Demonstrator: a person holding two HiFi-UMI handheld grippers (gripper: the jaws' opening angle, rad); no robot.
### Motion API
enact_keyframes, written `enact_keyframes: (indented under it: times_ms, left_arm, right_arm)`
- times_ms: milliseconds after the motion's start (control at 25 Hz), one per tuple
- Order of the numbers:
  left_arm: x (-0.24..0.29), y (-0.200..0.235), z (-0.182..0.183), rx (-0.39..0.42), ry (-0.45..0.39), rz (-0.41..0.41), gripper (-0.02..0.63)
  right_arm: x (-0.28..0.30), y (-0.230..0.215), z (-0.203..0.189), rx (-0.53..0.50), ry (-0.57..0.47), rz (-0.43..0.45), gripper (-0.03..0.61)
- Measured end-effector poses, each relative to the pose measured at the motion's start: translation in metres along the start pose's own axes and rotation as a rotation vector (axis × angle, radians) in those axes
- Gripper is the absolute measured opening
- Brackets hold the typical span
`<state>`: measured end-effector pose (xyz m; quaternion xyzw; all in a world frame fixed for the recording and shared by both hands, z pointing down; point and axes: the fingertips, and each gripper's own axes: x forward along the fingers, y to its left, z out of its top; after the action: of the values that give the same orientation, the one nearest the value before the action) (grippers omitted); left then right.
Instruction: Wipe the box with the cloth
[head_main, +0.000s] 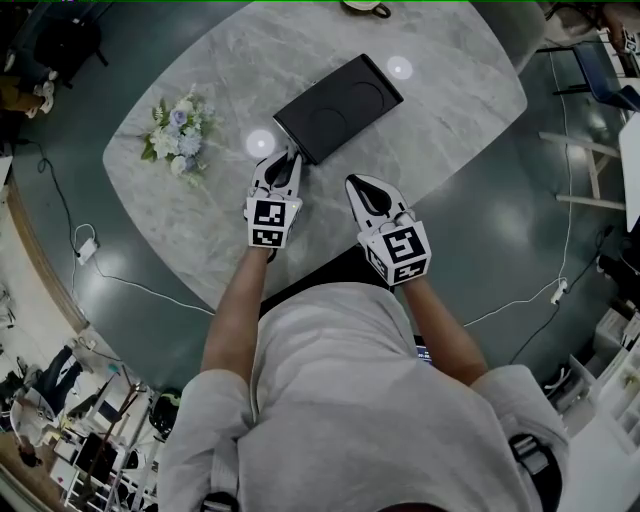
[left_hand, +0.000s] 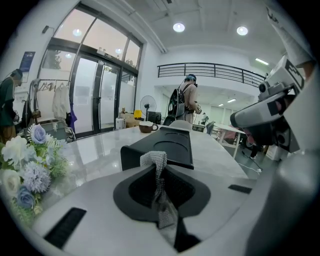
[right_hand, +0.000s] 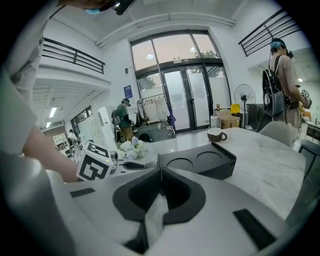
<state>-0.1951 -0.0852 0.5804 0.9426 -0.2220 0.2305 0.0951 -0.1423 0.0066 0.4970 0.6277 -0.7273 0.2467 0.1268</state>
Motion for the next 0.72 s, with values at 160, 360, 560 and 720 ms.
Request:
enact_keyframes:
  times_ms: [160,360,560,720]
  left_arm:
    - [-0.003,-0.012,-0.001,0.007,0.002,-0.012,0.049]
    - [-0.008,-0.026,-0.005,0.009,0.005,-0.036,0.049]
    - [-0.012,-0.037,-0.006,0.009,0.003,-0.037,0.049]
    - [-0.015,-0.041,-0.007,0.008,0.004,-0.035,0.049]
  right_arm:
    - [-0.012,0.002,-0.004,0.009,-0.008,-0.015,0.028]
    - [-0.022,0.004,-0.013,0.026,-0.017,-0.039,0.028]
    - [-0.031,0.007,-0.017,0.025,-0.026,-0.068,0.028]
    - [-0.04,0.012,-0.014,0.013,-0.049,-0.093,0.028]
